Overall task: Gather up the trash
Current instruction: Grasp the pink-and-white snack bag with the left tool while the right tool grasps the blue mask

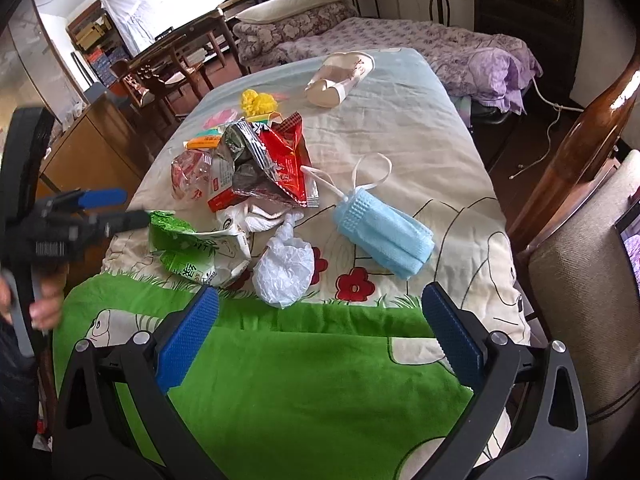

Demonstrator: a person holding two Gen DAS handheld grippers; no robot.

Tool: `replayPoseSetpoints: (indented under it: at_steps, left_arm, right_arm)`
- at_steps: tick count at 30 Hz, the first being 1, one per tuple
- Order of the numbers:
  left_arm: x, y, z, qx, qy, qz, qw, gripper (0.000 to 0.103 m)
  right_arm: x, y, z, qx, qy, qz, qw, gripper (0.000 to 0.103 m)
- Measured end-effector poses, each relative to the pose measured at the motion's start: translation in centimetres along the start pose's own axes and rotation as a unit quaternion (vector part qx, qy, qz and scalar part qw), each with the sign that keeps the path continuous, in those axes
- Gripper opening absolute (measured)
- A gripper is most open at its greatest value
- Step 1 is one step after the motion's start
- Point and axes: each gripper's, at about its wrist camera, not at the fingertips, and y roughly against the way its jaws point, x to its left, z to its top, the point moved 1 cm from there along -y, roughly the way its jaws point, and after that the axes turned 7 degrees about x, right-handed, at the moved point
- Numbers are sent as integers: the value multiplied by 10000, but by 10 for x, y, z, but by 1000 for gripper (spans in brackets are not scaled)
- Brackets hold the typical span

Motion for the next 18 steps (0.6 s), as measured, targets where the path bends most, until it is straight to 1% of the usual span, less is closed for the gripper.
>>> replayPoseSetpoints:
  at_steps: [2,4,6,9,11,14,16,18]
  left_arm:
    - [9,-3,11,-5,390,-129,9992,97]
    - [17,-7,21,-58,677,-121,9976,97]
    - [20,-13,29,-93,777,-44,9969,97]
    - [29,-28,39,45,972,67,9952,97]
    - [35,-37,44,133,1150,58,9933,96]
    - [40,-46,47,195,1265,50,9918,95]
    - [41,-52,47,251,1321,12,9909,88]
    - [43,-57,44,298,1382,-30,9900,84]
  right_arm:
    - [1,-4,0,79,17,-10,10000,97]
    - [4,-7,1,145,73,-47,9999,98]
    - [6,-7,0,131,122,-71,9998,98]
    - [5,-7,-1,123,106,-105,9998,98]
    - [3,-6,-1,116,70,-61,9999,98]
    - [1,-7,-1,134,22,1,9999,98]
    - [1,-7,-1,142,14,9,9999,98]
    - [1,-7,-1,142,16,13,9999,98]
